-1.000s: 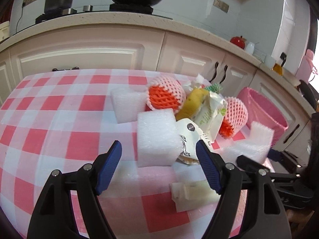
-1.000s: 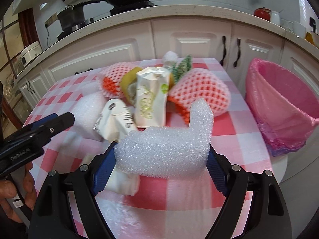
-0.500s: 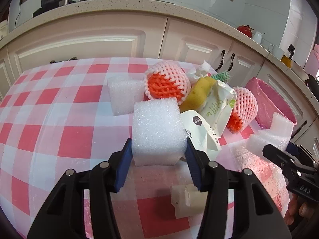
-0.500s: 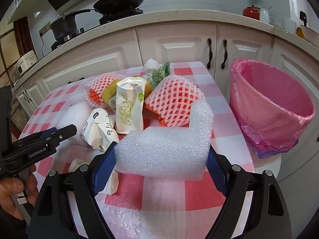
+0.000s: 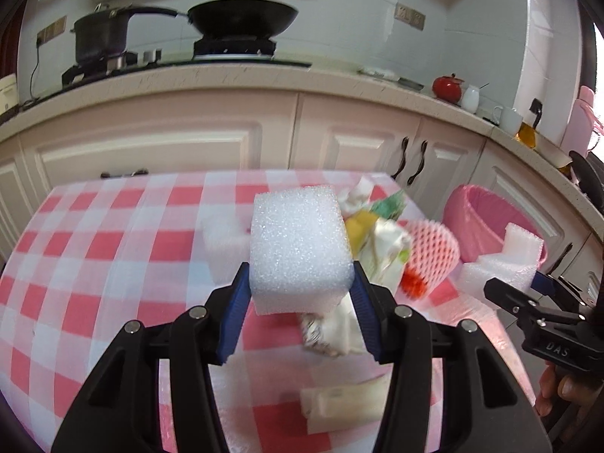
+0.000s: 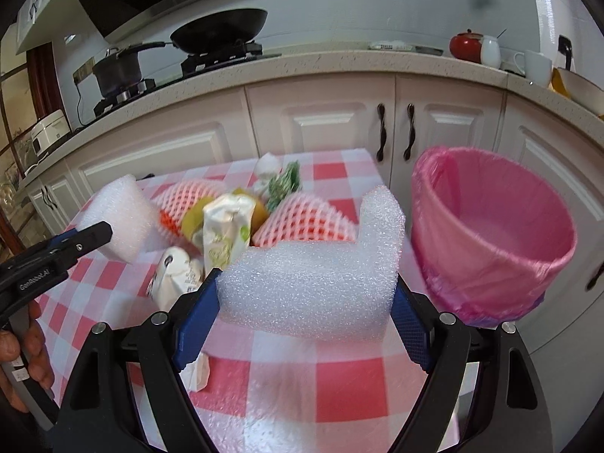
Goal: Collect trash
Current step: 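Grasp a white foam block with the left tool while the right tool grasps a foam sheet, then carry both foam pieces over the pink bin and open both tools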
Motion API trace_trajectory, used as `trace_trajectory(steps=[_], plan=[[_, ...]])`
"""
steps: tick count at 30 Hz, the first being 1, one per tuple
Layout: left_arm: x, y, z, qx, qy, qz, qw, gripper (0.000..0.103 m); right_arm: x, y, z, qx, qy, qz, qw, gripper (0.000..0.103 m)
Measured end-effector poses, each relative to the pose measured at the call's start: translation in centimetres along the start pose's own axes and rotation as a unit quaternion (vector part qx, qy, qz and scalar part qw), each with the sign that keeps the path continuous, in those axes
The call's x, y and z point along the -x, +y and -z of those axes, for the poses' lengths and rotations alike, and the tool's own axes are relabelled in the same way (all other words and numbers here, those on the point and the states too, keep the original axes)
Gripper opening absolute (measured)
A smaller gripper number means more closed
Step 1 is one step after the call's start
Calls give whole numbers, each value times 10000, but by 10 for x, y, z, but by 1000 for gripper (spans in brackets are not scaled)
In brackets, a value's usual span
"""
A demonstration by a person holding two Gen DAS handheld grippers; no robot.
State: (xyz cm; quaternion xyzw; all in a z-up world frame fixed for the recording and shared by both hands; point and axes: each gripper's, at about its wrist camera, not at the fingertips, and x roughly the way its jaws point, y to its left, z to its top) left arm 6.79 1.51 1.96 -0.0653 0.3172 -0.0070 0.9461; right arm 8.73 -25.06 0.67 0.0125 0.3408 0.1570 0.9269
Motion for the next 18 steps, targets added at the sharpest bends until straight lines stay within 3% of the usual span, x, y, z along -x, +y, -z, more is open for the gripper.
trace_trajectory(steps=[11, 18], plan=[[-5, -49, -23, -297, -133, 269, 9991, 50, 10, -42, -27, -151, -241, 125, 9995, 79], [-23, -100, -40, -578, -139, 492, 9970, 50, 15, -84, -49, -268, -429, 307, 9982, 79]])
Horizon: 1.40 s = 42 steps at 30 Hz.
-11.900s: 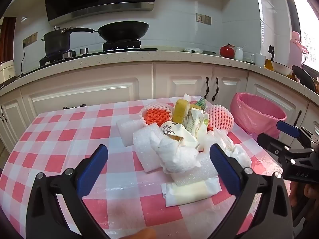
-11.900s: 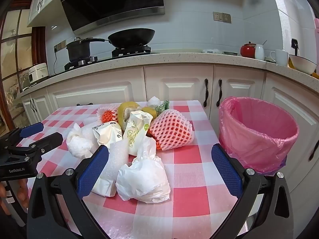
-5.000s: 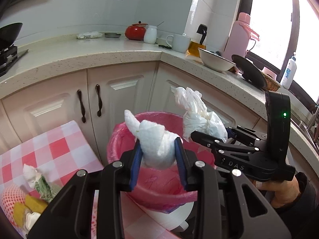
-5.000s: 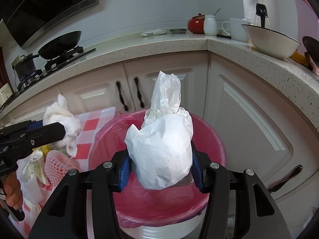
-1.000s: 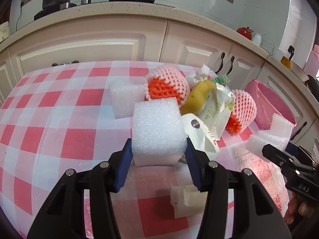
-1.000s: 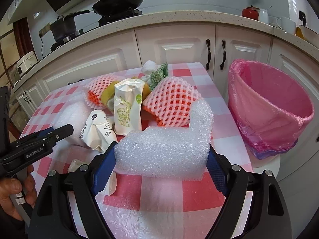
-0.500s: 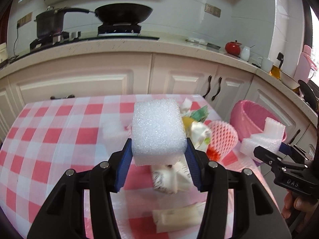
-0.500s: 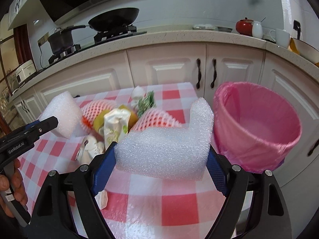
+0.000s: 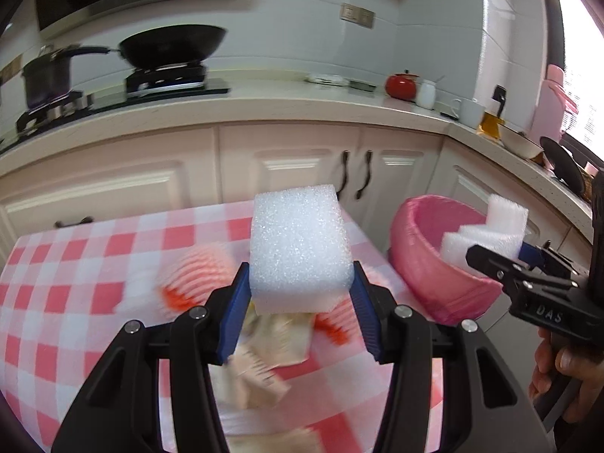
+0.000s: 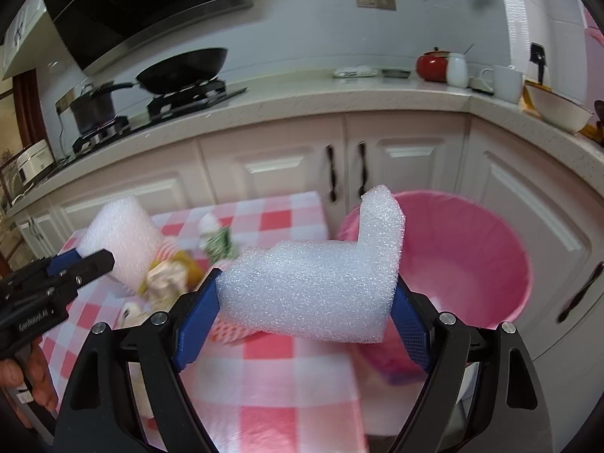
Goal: Collect trash
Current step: 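Carry both foam pieces over the pink bin and open both tools, then move both tools back toward the remaining trash on the table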
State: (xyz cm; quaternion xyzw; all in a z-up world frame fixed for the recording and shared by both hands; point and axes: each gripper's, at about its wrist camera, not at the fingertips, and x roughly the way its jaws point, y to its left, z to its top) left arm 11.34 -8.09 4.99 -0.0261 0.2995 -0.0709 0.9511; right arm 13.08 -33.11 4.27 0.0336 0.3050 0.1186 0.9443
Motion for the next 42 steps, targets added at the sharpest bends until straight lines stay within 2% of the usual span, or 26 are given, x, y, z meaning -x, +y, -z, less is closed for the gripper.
trace_trajectory(steps=[8, 16, 28, 31, 32, 38, 42], plan=[[-32, -66, -29, -337, -47, 416, 9986, 50, -6, -65, -18, -227, -25, 295, 9993, 79], [-66, -114, -51, -456, 42, 818, 9956, 50, -19, -116, -25, -430, 40, 429, 9981, 79], [-107, -171, -63, -645, 306, 1268, 9894, 51, -32, -154, -21, -516, 153, 613, 9967, 80], [-116, -175, -62, -613, 406, 1339, 9883, 56, -32, -158, -21, -531, 157, 699, 9960, 83], [-118, -174, -62, -592, 426, 1339, 9883, 62, -32, -159, -20, -539, 154, 712, 9959, 85], [-114, -160, -53, -496, 419, 1251, 9900, 63, -33, -159, -14, -539, 183, 703, 9959, 85], [-101, -143, -43, -459, 332, 1055, 9928, 63, -29, -150, -10, -486, 128, 651, 9966, 85]])
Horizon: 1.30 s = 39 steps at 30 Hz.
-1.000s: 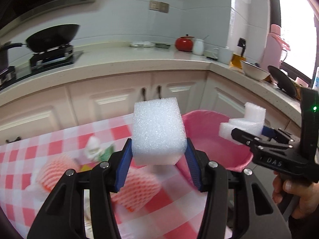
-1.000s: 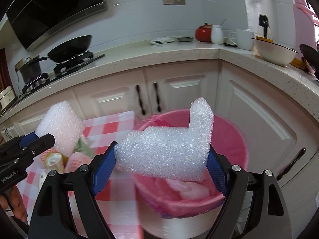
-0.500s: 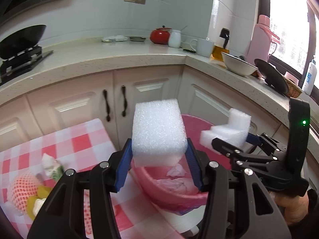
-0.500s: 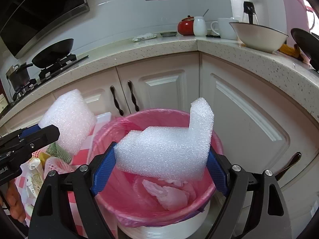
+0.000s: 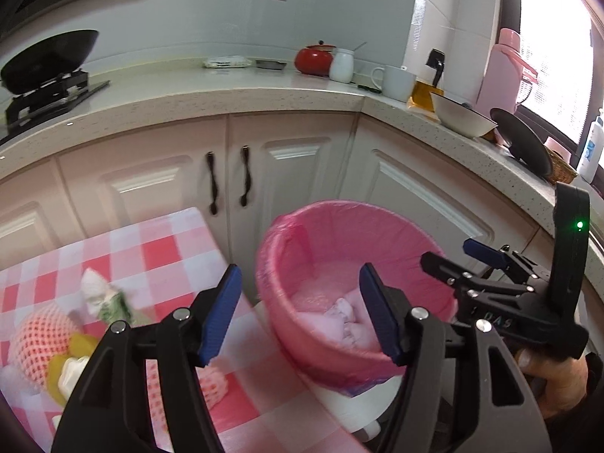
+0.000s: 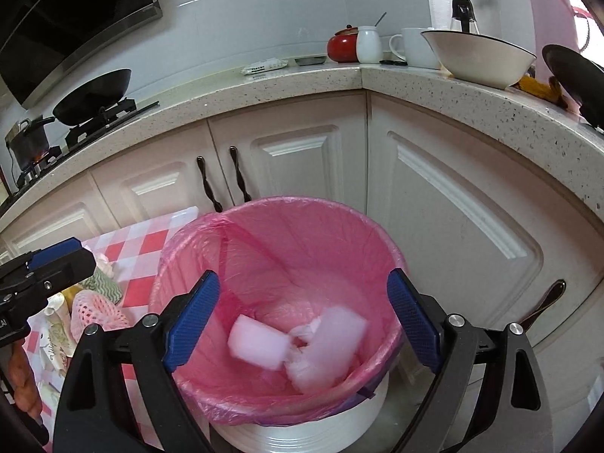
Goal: Collect trash
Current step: 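Move both tools back toward the remaining trash on the table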
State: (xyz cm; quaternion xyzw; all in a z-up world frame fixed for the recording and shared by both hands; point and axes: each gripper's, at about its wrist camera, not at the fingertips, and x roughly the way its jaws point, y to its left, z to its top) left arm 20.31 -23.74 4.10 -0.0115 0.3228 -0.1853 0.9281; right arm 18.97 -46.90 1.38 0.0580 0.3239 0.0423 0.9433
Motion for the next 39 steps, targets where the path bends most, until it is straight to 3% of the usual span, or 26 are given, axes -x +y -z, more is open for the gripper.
trace_trajectory(steps=[13, 26, 32, 39], plan=[[67, 71, 59, 419, -153, -669, 9968, 68, 40, 72, 33, 344, -235, -339, 9986, 85], [148, 155, 134, 895, -56, -1429, 9857, 70, 49, 156, 92, 499, 219, -954, 9939, 85], [167, 170, 164, 1113, 53, -1515, 9822, 75, 53, 182, 117, 645, 426, -1096, 9910, 85], [168, 159, 189, 1199, 237, -1514, 9809, 82, 55, 193, 130, 741, 525, -1156, 9891, 85]])
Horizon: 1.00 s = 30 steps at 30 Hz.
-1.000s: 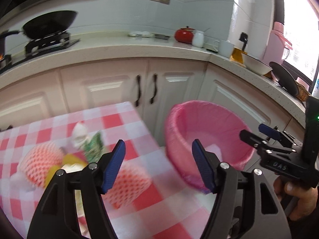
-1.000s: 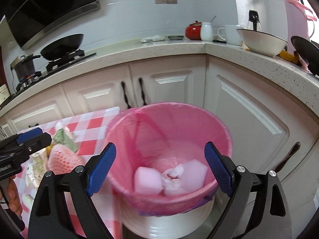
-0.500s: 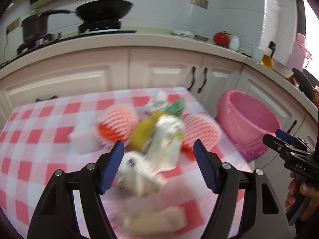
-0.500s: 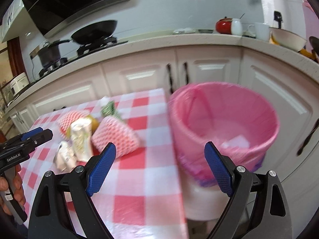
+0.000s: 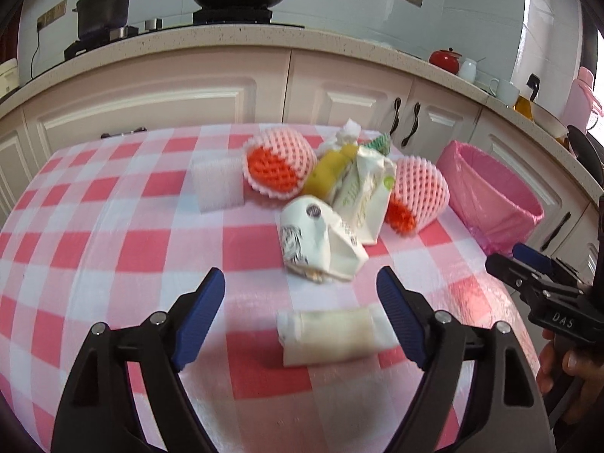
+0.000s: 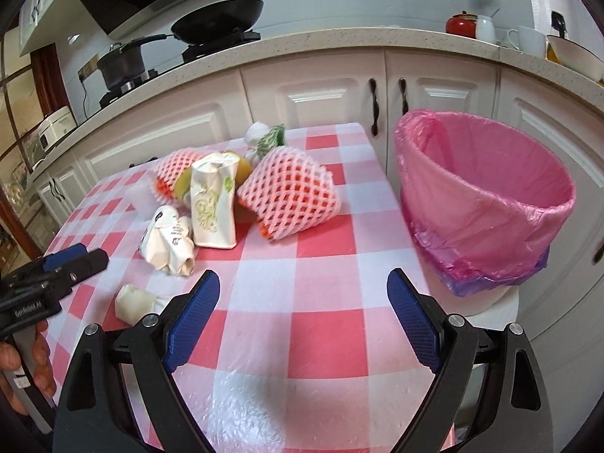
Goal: Collect trash
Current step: 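Move both tools back toward the remaining trash on the table, then grasp the paper-wrapped roll with the left tool while the right tool grasps a pink foam fruit net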
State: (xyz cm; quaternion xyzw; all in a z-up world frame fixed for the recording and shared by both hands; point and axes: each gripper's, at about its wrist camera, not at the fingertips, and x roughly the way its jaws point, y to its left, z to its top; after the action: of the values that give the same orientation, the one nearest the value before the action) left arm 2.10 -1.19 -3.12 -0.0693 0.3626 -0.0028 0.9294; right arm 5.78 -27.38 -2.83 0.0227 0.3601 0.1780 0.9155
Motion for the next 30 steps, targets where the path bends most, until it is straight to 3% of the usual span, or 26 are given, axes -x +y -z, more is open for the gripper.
trace_trajectory(steps=[5, 11, 25, 30], plan=[[-1, -12, 12, 53, 76, -1, 10000, 95, 1, -4, -1, -20, -7, 12, 10000, 85], [-15, -24, 22, 91, 362, -59, 9993, 98, 4, -9, -1, -29, -26, 6, 10000, 85], [-53, -36, 33, 8, 913, -234, 9955, 98, -4, -18, -4, -52, 7, -38, 10000, 85], [-58, -34, 31, -55, 918, -358, 9951, 96, -8, -17, -9, 13, 11, -53, 10000, 85]])
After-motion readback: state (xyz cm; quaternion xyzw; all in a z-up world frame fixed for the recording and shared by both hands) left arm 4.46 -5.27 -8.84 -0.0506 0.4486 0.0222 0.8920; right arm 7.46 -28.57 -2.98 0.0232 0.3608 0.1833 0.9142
